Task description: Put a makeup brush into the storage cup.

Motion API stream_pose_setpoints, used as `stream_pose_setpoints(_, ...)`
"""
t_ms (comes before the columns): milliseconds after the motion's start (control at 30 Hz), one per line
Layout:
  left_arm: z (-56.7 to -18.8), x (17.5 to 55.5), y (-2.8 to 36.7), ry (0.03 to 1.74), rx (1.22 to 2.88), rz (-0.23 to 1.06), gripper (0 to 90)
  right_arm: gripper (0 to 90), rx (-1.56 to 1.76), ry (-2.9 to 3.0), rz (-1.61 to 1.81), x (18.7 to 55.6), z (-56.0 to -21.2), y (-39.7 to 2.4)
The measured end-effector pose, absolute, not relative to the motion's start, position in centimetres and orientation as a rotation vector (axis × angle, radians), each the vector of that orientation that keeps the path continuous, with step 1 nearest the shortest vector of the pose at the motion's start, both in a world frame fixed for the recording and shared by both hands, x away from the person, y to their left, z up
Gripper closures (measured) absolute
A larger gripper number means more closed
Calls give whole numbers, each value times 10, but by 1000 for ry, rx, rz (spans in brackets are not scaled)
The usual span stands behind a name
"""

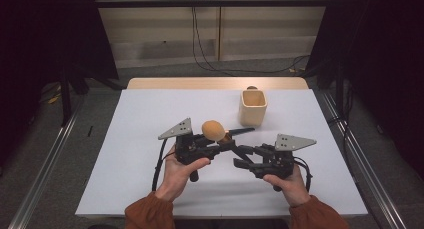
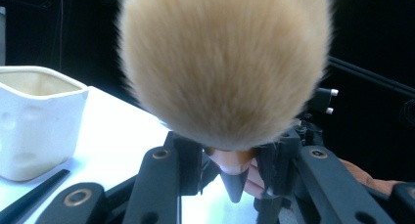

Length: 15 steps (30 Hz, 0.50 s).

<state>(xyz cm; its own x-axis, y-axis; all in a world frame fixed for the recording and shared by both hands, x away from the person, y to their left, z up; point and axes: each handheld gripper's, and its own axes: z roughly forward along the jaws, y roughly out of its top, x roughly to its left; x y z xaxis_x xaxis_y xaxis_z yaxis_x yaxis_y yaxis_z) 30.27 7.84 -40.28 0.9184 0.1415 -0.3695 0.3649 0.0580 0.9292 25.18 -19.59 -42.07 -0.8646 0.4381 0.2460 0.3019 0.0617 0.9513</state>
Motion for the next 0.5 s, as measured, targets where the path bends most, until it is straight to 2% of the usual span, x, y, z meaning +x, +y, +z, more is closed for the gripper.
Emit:
stream_pose_setpoints(300, -398, 305, 91, 417, 1559, -158, 659, 237, 800, 2201, 1901, 251, -418, -199)
stream_pose_setpoints(500, -394, 306, 96, 421, 1591, -149, 659, 181, 813, 2231, 1896, 251, -419, -201)
